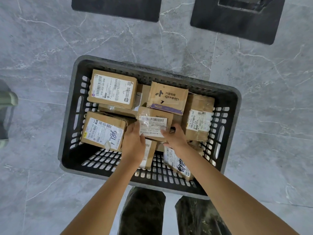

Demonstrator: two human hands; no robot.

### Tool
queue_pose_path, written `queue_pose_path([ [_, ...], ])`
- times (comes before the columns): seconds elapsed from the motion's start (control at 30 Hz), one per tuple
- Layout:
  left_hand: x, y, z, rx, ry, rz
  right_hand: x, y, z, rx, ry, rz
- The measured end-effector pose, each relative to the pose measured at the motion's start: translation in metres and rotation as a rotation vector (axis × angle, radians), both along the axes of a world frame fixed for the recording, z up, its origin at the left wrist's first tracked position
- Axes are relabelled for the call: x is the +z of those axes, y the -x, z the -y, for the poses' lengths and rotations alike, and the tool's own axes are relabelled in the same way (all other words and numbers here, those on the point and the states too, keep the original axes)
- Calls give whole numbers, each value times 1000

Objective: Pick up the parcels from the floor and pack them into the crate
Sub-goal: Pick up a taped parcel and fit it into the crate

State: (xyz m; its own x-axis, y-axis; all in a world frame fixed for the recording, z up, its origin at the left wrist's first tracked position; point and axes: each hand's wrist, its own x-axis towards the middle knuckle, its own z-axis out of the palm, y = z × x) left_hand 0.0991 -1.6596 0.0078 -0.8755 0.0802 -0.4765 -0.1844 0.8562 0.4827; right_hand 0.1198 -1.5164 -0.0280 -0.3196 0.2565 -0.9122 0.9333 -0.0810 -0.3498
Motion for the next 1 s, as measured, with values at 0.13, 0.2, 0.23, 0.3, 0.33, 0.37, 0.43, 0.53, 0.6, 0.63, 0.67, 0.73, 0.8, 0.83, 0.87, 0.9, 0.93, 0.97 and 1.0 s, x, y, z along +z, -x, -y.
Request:
queue_pose_path([
  [0.13, -7, -8, -13, -44, -125, 44, 5, -15, -7, 149, -193, -30],
  [0.2, -9, -10, -15, -55, -133, 71, 9, -27, -12, 238, -225, -45],
  [0.23, -9, -9, -16, -35, -123, 94, 11, -31, -14, 267, -207, -71],
  [0.3, -8, -2, -17, -11, -104, 147, 19, -35, -18, 277, -127, -120],
  [0.33, -8, 0, -17, -18, -107, 159, 23, -34, -21, 277, -94, -133],
  [0.37, -8, 1, -15, -25, -111, 164, 26, -33, -22, 281, -90, -137],
  [0.43, -11, -3, -7, -42, -78, 161, 31, -34, -24, 309, -133, -155],
  [0.53, -14, -22, 7, -25, 41, 171, 37, -42, -27, 554, -359, -185],
  [0.6, -13, -37, 13, 27, 92, 238, 43, -51, -33, 908, -557, -118],
  [0.63, -13, -42, 14, 67, 85, 280, 45, -57, -36, 1049, -601, -39],
  [0.67, -13, -45, 15, 92, 65, 305, 47, -62, -40, 1134, -593, 64],
  [0.73, -13, -45, 15, 111, 18, 311, 50, -68, -48, 1155, -503, 191],
  [0.8, -14, -41, 18, 95, -15, 288, 49, -66, -57, 1099, -372, 171],
  [0.83, -14, -40, 20, 67, -17, 281, 49, -62, -63, 1070, -292, 153],
  [0.87, -14, -39, 23, 37, -15, 274, 49, -56, -70, 1054, -203, 144],
  [0.9, -15, -38, 26, 13, -12, 274, 49, -50, -75, 1060, -130, 135],
  [0.93, -15, -37, 29, -2, -11, 275, 49, -46, -80, 1087, -99, 123],
  [0.97, -16, -36, 30, -6, -12, 279, 47, -45, -83, 1118, -112, 98],
  [1.0, -16, -35, 31, -10, -14, 281, 46, -46, -84, 1157, -152, 69],
])
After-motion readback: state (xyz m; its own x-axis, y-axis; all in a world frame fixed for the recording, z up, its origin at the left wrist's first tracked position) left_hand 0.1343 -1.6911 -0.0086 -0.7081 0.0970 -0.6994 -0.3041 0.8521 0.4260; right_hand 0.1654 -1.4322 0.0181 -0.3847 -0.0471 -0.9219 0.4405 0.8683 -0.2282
